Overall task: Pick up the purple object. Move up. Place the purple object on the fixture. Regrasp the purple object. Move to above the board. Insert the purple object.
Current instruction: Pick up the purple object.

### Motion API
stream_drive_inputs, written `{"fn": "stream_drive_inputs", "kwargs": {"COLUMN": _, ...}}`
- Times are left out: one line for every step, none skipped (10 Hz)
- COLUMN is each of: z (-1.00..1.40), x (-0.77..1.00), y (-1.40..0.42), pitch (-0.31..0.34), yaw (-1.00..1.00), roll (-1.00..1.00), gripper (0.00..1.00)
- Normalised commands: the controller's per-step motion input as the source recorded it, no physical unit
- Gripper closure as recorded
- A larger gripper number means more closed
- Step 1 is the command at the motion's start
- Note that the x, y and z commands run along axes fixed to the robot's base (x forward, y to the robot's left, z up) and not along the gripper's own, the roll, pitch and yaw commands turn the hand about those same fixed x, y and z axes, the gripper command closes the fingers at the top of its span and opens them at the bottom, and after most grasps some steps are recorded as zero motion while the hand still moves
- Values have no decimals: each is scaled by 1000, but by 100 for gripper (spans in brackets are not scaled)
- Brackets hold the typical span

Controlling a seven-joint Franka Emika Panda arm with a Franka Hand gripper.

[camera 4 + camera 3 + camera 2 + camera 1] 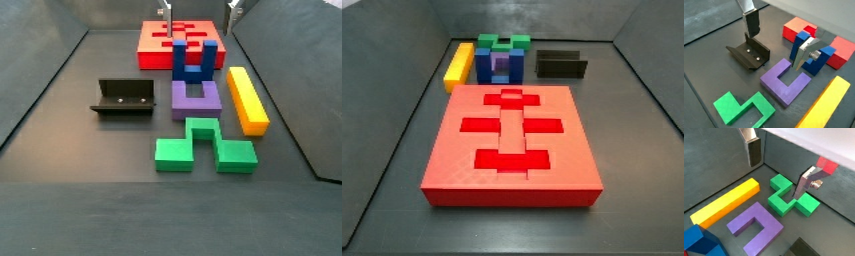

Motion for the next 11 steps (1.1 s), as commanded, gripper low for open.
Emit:
{"fn": "stream_drive_inputs", "kwargs": {"z": 0, "x": 0, "y": -23, "pitch": 0, "yaw": 0, "roll": 0, "gripper": 0}}
{"fn": "stream_drive_inputs", "kwargs": {"z": -40, "x": 106, "y": -197, "pitch": 0, "yaw": -51, "roll": 0, "gripper": 0}}
{"fn": "stream_drive_inputs", "kwargs": {"z": -194, "x": 280, "y": -389, "pitch": 0, "yaw": -151, "roll": -20, "gripper": 0}}
{"fn": "stream_drive_inputs", "kwargs": {"z": -300, "x": 437, "y": -509, "pitch": -77, "yaw": -291, "roll": -103, "gripper": 0}}
{"fn": "stream_drive_inputs", "kwargs": {"z": -286, "x": 389, "y": -426, "pitch": -124, "yaw": -334, "roll": -149, "gripper": 0}}
{"fn": "stream_drive_inputs", "kwargs": {"z": -566, "x": 340, "y": -237, "pitch": -129, "yaw": -354, "roll": -203, "gripper": 0}}
{"fn": "stream_drive_inputs", "kwargs": {"z": -726, "x": 403, "y": -11, "pitch": -87, "yaw": -229, "roll": -167, "gripper": 0}}
{"fn": "stream_drive_inputs", "kwargs": {"z": -823, "x": 243, "y": 57, "pitch": -54, "yaw": 0, "roll": -161, "gripper": 0}}
{"fn": "stream_drive_inputs", "kwargs": {"z": -780, "x": 383, "y": 0, "pitch": -29, "yaw": 63, "roll": -184, "gripper": 0}}
{"fn": "stream_drive_inputs", "kwargs": {"z": -766, "x": 351, "y": 0, "pitch": -36, "yaw": 69, "roll": -179, "gripper": 0}}
{"fn": "stream_drive_inputs", "kwargs": {"z": -783, "x": 140, "y": 0, "pitch": -34, "yaw": 86, "roll": -160, "gripper": 0}}
